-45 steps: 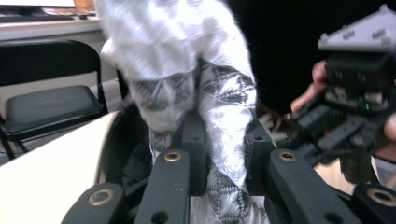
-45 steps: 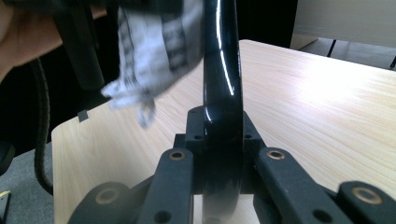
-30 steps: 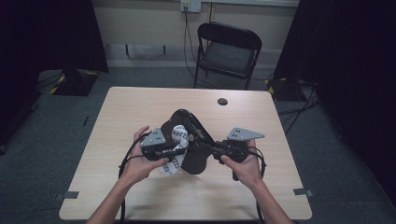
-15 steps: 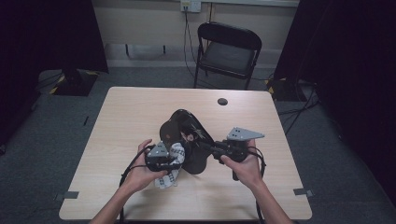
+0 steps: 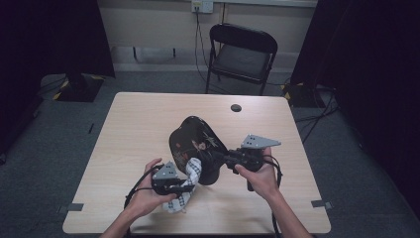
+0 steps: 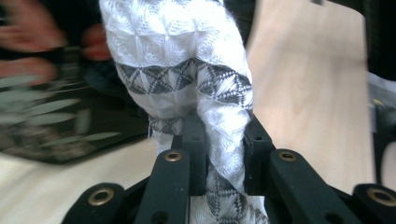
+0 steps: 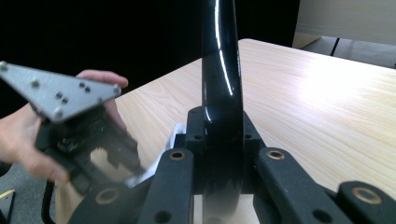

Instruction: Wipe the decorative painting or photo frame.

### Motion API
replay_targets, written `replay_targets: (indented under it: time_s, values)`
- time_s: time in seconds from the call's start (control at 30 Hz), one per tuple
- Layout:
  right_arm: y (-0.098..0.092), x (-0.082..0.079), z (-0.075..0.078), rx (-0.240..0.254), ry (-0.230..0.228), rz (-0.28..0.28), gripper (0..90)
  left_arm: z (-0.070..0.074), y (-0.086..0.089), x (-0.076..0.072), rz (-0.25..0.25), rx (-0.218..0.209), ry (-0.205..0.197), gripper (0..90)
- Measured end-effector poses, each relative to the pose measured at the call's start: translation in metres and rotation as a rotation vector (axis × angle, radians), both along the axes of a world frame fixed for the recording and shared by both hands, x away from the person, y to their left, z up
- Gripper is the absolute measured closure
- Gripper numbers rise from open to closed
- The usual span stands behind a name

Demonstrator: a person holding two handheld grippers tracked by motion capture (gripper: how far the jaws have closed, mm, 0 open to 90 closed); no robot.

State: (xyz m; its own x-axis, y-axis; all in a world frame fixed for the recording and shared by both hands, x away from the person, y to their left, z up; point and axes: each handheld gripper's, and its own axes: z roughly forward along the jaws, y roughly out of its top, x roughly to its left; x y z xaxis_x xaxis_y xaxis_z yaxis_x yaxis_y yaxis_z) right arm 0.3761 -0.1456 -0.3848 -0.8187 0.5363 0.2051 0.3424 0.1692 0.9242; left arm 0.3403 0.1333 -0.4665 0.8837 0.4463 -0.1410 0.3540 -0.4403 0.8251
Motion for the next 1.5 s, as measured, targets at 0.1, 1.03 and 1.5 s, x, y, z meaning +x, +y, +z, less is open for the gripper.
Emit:
replay_targets:
  time_s: [0.1,1.03,1.5]
  values:
    - [0.002,0.0,0.001,-0.01,-0.007,0.007,81.2,-0.001,-0.014,-0.006,-0.069,-0.003,0.012,76.0]
    - [0.001,0.003,0.001,-0.006,0.006,0.013,80.6,0.0,-0.006,0.0,-0.002,-0.048,0.017,39.5]
    - [0.002,0.005,0.0,-0.014,0.02,0.016,79.1,0.034,0.023,0.014,0.095,-0.128,-0.09,37.8]
